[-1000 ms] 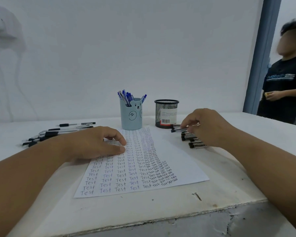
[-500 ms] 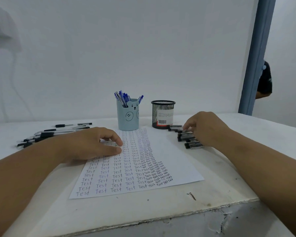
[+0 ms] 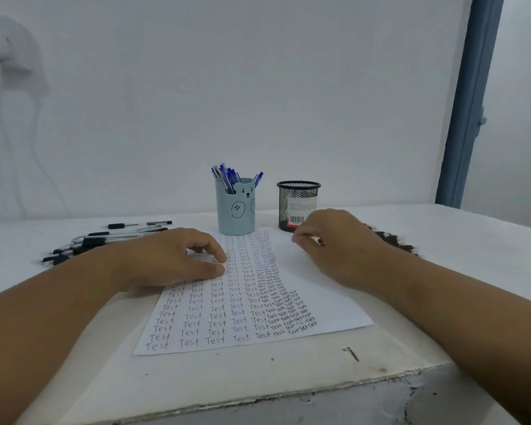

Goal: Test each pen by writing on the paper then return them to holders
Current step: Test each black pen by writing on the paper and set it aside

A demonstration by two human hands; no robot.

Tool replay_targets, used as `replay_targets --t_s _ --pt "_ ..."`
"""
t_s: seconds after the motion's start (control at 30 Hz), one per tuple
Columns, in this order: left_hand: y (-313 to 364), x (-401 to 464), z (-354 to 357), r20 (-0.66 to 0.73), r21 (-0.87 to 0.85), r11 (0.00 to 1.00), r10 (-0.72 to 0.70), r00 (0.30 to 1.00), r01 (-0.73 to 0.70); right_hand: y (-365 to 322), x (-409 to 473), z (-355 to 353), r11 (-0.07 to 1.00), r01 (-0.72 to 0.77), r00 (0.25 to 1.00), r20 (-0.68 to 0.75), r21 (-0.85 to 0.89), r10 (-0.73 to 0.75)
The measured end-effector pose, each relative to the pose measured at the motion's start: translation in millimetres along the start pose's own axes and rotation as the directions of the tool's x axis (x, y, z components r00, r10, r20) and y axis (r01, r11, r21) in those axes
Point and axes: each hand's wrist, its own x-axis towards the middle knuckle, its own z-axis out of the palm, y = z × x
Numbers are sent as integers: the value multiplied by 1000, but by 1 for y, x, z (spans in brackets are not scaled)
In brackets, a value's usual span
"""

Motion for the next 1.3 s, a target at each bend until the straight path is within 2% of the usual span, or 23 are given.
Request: replay_targets --t_s 0.13,0.23,0.33,0.5,0.67,0.83,1.0,1.3 --pt "-2 2 -1 -51 -54 998 15 999 -18 -33 -6 3 954 224 964 95 201 -246" --pt "-4 3 -5 -116 -54 997 50 992 -57 -44 -6 7 923 263 932 174 279 -318" --pt "-10 6 -13 -204 23 997 78 976 -75 -47 -6 9 924 249 927 206 290 -314" --pt "-36 7 -35 -345 195 980 40 938 30 -48 -8 10 920 259 927 192 296 -323" --pt "-53 2 -46 -331 231 962 -61 942 143 -47 -8 10 912 259 929 174 319 -325" --pt "-60 5 -47 -370 279 946 -54 928 166 -46 -8 12 909 261 930 167 326 -327" --pt "-66 8 -46 -420 258 953 -36 907 157 -46 -9 11 906 252 932 167 339 -322" --pt "-67 14 -39 -375 235 969 23 927 71 -47 -10 10 907 238 934 173 346 -312"
